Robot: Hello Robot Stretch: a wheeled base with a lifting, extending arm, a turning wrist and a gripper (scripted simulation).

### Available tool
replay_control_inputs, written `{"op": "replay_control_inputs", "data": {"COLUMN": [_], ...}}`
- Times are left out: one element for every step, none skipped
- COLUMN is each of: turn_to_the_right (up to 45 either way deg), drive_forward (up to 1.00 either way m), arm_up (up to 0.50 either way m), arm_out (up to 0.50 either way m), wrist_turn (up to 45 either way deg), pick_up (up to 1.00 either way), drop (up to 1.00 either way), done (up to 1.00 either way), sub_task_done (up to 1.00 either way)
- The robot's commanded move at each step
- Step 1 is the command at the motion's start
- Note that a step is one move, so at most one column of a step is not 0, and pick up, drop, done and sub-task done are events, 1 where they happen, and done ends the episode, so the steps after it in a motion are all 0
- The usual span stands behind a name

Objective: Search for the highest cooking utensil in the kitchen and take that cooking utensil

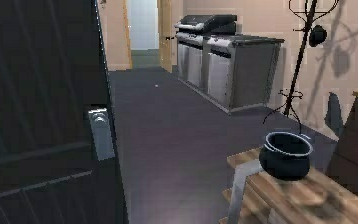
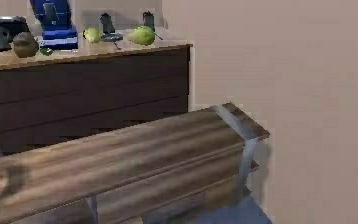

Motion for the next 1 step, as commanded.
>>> {"op": "replay_control_inputs", "data": {"turn_to_the_right": [0.0], "drive_forward": [1.0], "arm_up": [0.0], "arm_out": [0.0], "wrist_turn": [0.0], "pick_up": [0.0], "drop": [0.0], "done": [0.0], "sub_task_done": [0.0]}}
